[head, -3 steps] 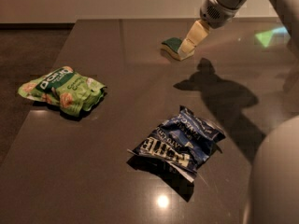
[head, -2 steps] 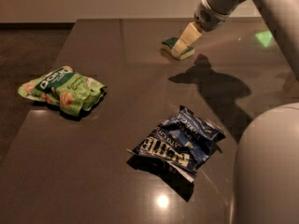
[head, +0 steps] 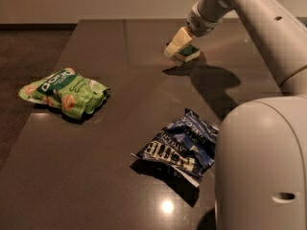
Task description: Move sponge near blue chip bag
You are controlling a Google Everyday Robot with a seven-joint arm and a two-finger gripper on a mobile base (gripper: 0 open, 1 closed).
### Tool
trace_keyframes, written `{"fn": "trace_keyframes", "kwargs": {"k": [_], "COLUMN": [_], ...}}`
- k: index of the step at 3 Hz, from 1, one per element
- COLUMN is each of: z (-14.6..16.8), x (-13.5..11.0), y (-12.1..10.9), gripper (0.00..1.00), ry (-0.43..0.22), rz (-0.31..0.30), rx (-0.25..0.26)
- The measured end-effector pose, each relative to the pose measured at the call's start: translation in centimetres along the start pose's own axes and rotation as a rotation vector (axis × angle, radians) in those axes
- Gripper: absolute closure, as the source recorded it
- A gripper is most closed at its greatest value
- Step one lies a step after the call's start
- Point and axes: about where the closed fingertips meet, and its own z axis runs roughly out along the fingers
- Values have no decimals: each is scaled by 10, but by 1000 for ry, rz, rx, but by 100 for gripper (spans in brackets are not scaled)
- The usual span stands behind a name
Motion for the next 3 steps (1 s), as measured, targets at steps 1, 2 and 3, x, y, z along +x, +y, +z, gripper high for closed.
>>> {"fn": "trace_keyframes", "kwargs": {"k": [1, 2, 3], "z": [14, 22, 25], "x": [-2, -2, -2], "y": [-11, -21, -25], "gripper": [0, 0, 8], "ry": [10, 21, 31], "rz": [39, 73, 85], "rx": [23, 46, 57]}}
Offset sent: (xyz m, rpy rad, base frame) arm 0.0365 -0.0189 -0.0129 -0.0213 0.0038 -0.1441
